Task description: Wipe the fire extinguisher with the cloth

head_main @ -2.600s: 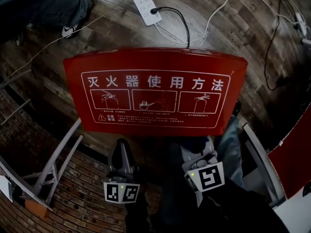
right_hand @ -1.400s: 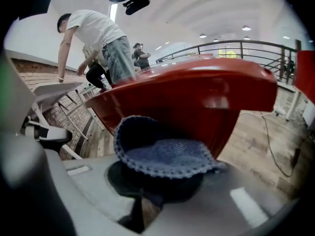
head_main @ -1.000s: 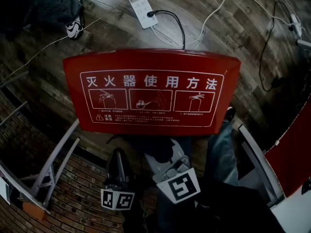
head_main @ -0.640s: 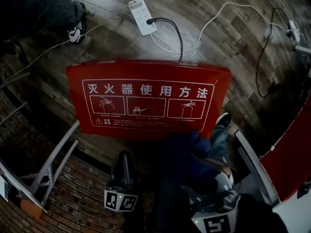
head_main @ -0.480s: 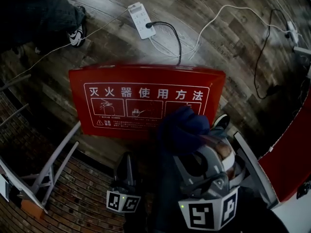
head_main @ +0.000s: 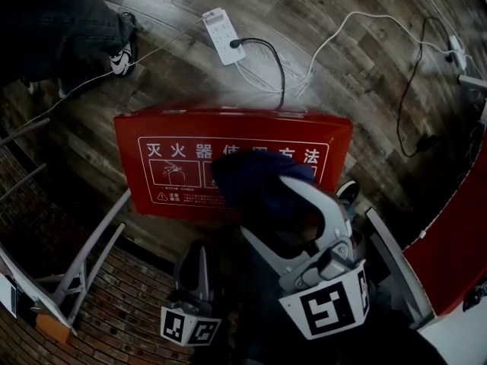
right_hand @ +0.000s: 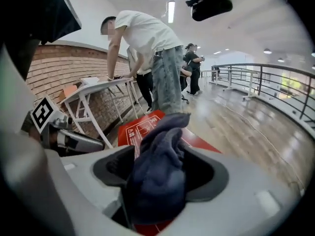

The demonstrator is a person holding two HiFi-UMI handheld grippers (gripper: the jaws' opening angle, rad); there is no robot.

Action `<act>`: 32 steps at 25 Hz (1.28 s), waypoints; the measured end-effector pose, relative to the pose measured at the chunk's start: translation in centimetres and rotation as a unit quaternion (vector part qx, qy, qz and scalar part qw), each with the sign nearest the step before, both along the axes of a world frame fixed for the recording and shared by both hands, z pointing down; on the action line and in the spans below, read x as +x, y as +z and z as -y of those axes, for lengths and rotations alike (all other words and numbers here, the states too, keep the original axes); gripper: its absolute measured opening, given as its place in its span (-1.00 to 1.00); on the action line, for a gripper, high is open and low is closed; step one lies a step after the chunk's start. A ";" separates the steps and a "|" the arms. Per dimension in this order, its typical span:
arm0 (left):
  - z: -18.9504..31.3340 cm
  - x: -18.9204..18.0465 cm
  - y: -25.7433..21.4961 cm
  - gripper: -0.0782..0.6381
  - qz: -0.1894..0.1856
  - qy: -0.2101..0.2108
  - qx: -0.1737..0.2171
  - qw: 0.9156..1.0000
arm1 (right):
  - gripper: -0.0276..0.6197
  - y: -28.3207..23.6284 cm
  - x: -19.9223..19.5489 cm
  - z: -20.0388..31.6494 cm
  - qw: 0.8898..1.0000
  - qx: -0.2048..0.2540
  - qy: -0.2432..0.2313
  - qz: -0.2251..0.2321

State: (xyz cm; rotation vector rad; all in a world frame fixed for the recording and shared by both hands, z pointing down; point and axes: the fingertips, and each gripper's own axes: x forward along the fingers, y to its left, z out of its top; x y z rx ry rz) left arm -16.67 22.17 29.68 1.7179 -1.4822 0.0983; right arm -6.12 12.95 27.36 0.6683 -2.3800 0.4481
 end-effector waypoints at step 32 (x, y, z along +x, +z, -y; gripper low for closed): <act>1.6 -1.3 -4.3 -0.77 0.044 0.047 -0.032 0.997 | -0.60 3.0 7.9 4.9 0.973 0.027 0.127 -0.189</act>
